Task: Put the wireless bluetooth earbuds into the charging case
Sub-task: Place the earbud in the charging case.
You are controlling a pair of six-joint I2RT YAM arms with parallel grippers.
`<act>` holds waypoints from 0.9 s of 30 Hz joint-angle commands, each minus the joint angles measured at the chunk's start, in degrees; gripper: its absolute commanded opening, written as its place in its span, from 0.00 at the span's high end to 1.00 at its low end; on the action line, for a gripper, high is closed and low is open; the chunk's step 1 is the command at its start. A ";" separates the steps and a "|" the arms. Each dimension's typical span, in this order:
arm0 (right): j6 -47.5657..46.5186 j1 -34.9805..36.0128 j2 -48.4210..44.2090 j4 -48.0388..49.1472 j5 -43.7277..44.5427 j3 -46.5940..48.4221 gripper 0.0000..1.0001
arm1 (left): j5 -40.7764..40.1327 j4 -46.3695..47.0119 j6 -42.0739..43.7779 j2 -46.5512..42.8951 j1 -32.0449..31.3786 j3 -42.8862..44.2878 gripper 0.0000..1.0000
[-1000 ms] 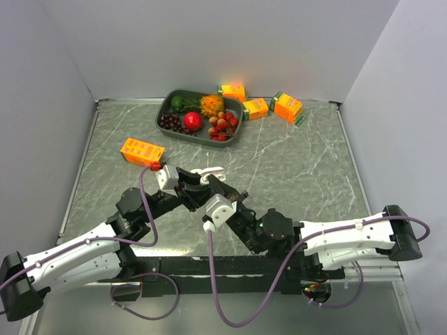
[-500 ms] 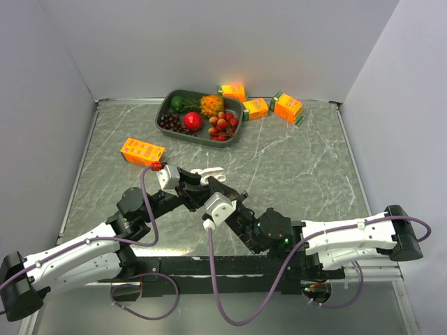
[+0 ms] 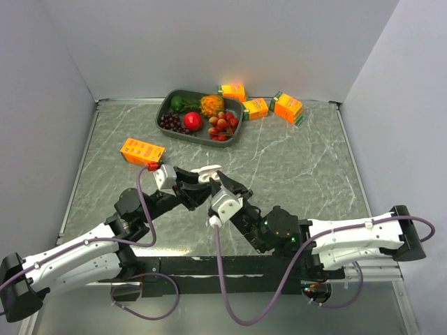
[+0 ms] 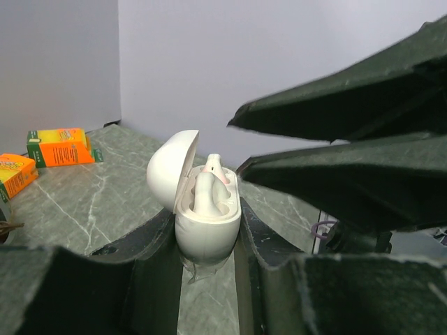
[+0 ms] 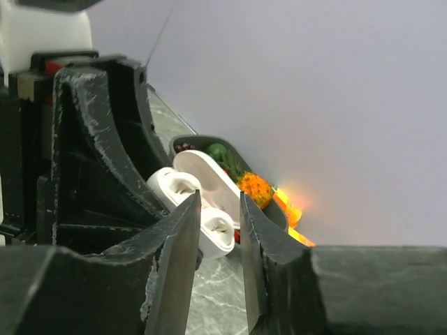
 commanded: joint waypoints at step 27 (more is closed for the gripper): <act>19.67 -3.93 0.32 -36.99 -6.12 21.48 0.31 | -0.34 1.46 0.42 -1.56 0.19 1.00 0.99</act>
